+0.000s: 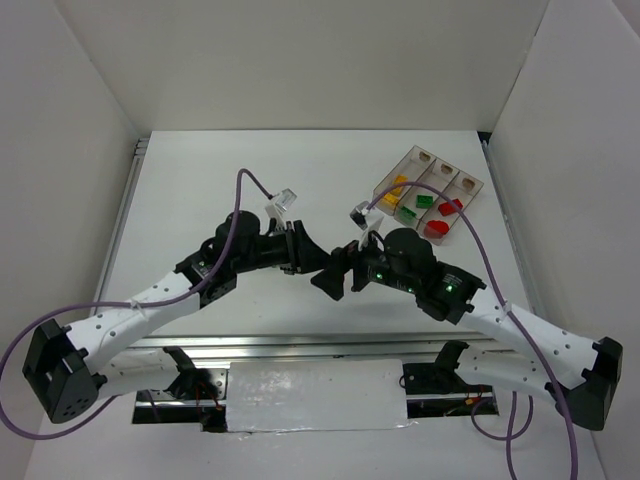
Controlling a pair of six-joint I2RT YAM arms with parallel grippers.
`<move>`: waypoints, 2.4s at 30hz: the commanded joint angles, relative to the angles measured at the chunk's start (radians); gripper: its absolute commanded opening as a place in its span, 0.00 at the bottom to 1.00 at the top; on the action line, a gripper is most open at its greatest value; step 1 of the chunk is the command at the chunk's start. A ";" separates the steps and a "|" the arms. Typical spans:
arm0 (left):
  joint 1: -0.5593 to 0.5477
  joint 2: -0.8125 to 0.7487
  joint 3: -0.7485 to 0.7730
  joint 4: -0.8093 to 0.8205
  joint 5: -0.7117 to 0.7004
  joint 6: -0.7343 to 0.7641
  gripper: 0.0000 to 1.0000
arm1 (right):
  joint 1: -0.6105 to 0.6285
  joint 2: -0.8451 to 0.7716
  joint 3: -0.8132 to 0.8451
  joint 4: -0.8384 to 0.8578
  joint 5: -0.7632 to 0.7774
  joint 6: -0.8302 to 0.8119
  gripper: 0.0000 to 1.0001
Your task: Sort the legos into containers by color
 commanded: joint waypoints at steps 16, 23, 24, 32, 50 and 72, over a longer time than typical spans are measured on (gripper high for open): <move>0.006 -0.167 -0.067 0.416 0.574 0.223 0.00 | -0.178 -0.331 -0.098 0.070 -0.658 -0.004 1.00; 0.000 -0.178 -0.088 0.498 0.642 0.204 0.00 | -0.178 -0.339 -0.105 0.192 -0.735 0.072 0.84; -0.002 -0.182 -0.093 0.507 0.639 0.204 0.00 | -0.178 -0.328 -0.105 0.208 -0.741 0.082 0.82; -0.014 -0.172 -0.089 0.478 0.633 0.235 0.00 | -0.176 -0.220 -0.127 0.399 -0.804 0.206 0.67; -0.014 -0.236 -0.046 0.173 0.493 0.421 0.00 | -0.195 -0.308 -0.187 0.299 -0.755 0.056 0.00; -0.008 -0.378 0.100 -0.545 -0.166 0.516 0.00 | -0.669 0.546 0.376 -0.270 0.438 0.193 0.00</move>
